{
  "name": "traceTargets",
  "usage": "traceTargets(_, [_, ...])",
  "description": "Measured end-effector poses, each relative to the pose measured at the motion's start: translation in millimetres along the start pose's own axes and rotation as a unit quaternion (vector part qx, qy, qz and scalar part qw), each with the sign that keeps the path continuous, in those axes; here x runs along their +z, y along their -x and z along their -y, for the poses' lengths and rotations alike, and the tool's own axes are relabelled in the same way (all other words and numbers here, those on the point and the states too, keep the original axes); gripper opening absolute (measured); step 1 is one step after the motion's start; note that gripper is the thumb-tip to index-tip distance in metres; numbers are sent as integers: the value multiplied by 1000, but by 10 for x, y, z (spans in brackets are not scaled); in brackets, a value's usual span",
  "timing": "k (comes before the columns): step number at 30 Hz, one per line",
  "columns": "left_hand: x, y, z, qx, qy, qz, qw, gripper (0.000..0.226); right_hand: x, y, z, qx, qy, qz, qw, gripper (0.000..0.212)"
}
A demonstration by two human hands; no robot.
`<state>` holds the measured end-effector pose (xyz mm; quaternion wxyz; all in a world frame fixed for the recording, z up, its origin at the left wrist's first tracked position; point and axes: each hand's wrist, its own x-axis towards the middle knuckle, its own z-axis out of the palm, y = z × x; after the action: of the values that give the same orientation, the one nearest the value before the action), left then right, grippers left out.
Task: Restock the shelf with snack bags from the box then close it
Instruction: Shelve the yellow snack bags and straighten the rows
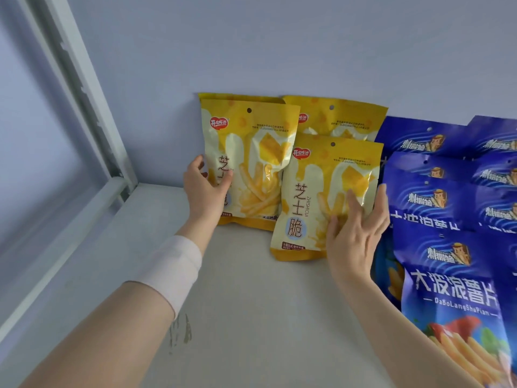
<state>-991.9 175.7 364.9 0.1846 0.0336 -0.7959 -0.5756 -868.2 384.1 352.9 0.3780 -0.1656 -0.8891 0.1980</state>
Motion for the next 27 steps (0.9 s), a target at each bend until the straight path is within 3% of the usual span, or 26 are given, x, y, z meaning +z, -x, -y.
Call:
traceTargets(5, [-67,150,-194,82,-143,-16,986,79,-131,-60,-37,-43,49,67,996,43])
traceTargets(7, [-164,243,-299,149,-208,-15,967,77,-233,-81,-31,-72,71,93,990,45])
traceTargets(11, [-450,528,-526,304,-394,67,865,49,-478,-93,34,-181,85,108,974,44])
traceTargets(13, [-628,773,-634,327,-458,109,819,41,-600,-61,112,-239,82,136,958,45])
traceTargets(17, [-1062,1501,-892,275,-589,109,752,34,-842,187,294,-343,68,205,914,45])
traceTargets(21, [-1605,2452,-1000,117,-658,99,737,38,-1163,734,510,-432,29,253,865,45])
traceTargets(27, [-2510,3980,-1058,-39,-708,83,700,35,-1782,1889,899,-505,-71,331,794,46])
